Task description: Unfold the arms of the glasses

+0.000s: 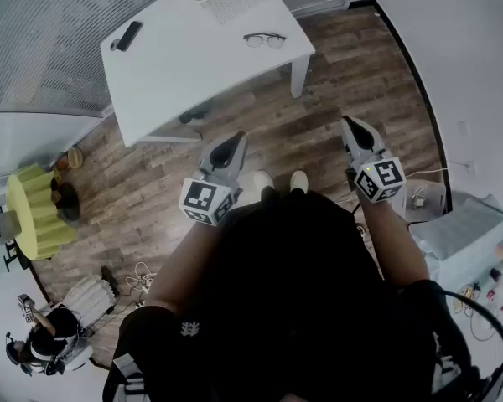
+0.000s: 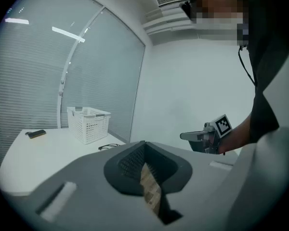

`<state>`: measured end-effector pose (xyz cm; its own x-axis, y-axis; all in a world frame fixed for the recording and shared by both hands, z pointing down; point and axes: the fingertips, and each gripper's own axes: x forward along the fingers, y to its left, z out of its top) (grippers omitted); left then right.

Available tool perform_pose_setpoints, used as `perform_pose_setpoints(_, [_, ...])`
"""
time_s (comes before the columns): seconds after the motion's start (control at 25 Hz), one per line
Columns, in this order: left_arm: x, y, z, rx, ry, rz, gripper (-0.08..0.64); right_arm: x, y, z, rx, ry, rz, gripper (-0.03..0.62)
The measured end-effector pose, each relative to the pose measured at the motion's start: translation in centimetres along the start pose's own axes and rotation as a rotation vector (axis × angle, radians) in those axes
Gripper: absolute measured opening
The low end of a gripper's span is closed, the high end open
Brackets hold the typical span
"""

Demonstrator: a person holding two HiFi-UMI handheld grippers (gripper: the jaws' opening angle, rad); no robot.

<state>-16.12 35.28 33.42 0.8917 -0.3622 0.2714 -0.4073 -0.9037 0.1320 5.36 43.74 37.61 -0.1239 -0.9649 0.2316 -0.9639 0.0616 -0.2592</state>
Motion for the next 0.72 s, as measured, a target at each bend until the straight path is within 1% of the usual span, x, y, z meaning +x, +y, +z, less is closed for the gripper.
perform_pose_setpoints(0.2, [1.7, -1.8, -0.5, 0.021, 0.014, -0.010, 0.006, -0.9, -1.3, -2.3, 0.010, 0.035, 0.019, 0.000])
perform_pose_setpoints(0.36, [2.8, -1.4, -0.8, 0.017, 0.001, 0.027, 0.006, -0.2, -2.7, -3.1, 0.009, 0.038, 0.040, 0.000])
perform_pose_setpoints(0.48, [3.5, -0.9, -0.7, 0.033, 0.012, 0.051, 0.006, 0.0, -3.7, -2.3, 0.005, 0.029, 0.039, 0.000])
perform_pose_setpoints(0.56, [4.3, -0.2, -0.2, 0.065, 0.016, 0.072, 0.006, -0.1, -4.4, -1.2, -0.018, 0.008, 0.019, 0.000])
perform_pose_setpoints(0.64, [5.6, 0.9, 0.6, 0.095, 0.011, 0.096, 0.006, -0.5, -5.7, -0.2, -0.041, -0.020, -0.030, 0.000])
perform_pose_setpoints(0.72, [7.0, 2.2, 1.4, 0.122, 0.002, 0.108, 0.006, -0.7, -7.0, 0.1, -0.037, -0.032, -0.065, 0.000])
